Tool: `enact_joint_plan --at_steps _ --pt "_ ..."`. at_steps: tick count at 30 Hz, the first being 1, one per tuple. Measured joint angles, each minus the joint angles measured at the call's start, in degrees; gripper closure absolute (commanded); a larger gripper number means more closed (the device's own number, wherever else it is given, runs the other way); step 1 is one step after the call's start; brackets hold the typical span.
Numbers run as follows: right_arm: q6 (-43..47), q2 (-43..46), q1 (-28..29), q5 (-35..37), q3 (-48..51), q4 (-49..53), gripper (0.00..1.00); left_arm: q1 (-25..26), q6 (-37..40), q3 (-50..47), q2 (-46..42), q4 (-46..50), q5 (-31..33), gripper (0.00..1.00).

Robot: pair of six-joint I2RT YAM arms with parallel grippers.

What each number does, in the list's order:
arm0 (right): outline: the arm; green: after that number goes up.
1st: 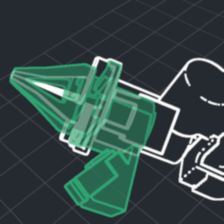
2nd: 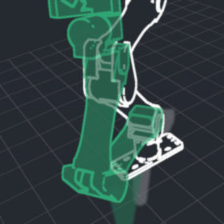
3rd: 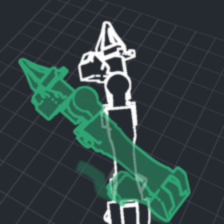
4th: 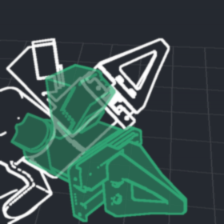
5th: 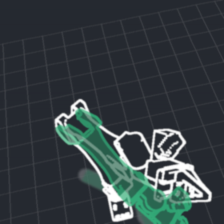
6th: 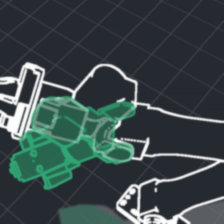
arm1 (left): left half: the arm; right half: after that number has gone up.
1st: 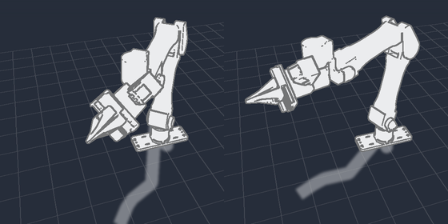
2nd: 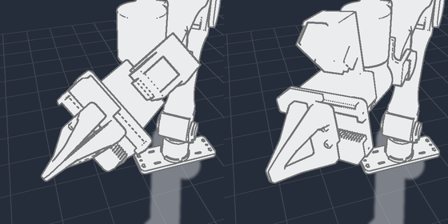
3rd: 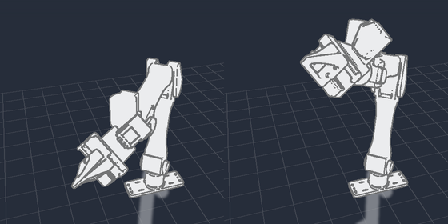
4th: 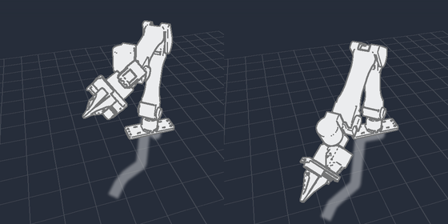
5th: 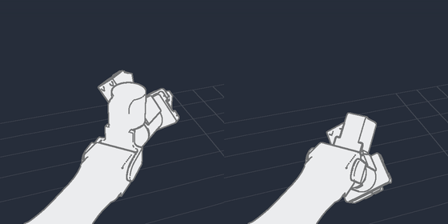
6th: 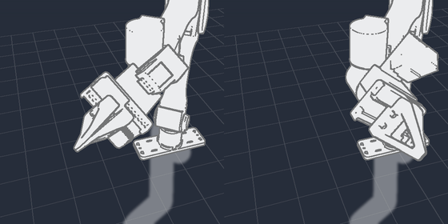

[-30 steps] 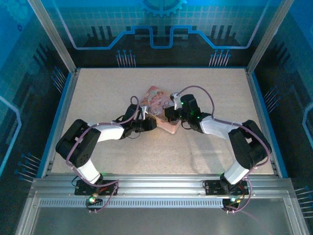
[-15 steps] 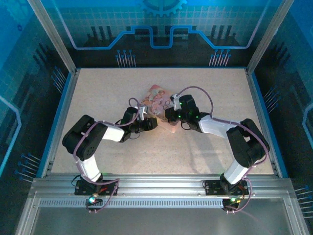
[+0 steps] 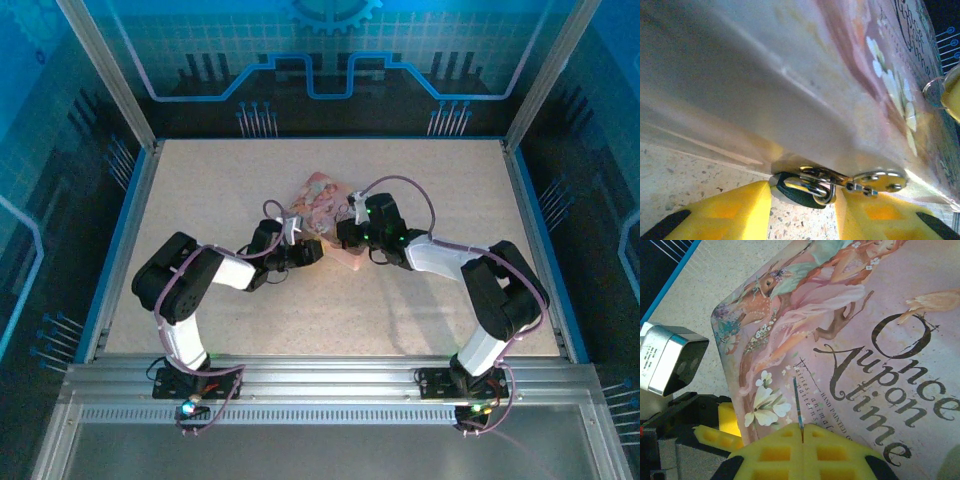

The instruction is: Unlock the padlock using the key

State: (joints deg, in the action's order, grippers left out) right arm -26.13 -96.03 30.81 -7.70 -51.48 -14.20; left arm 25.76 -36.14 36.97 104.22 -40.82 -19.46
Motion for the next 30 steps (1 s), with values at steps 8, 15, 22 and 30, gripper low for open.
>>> enact_joint_plan --at_steps 8,15,22,30 --pt "0.0 0.0 0.0 0.0 0.0 0.0 1.00 0.7 -1.6 0.1 0.0 0.0 -0.1 0.61" --pt "-0.5 0.0 0.0 0.0 0.0 0.0 1.00 1.5 -3.1 0.3 0.0 0.0 0.1 0.61" --pt "-0.7 -0.2 0.0 0.0 0.0 -0.3 1.00 1.8 -5.0 0.3 0.2 -0.6 0.2 0.62" --pt "-0.9 -0.2 0.2 0.2 0.0 -0.5 1.00 2.4 -7.6 0.3 0.7 -1.7 0.7 0.68"
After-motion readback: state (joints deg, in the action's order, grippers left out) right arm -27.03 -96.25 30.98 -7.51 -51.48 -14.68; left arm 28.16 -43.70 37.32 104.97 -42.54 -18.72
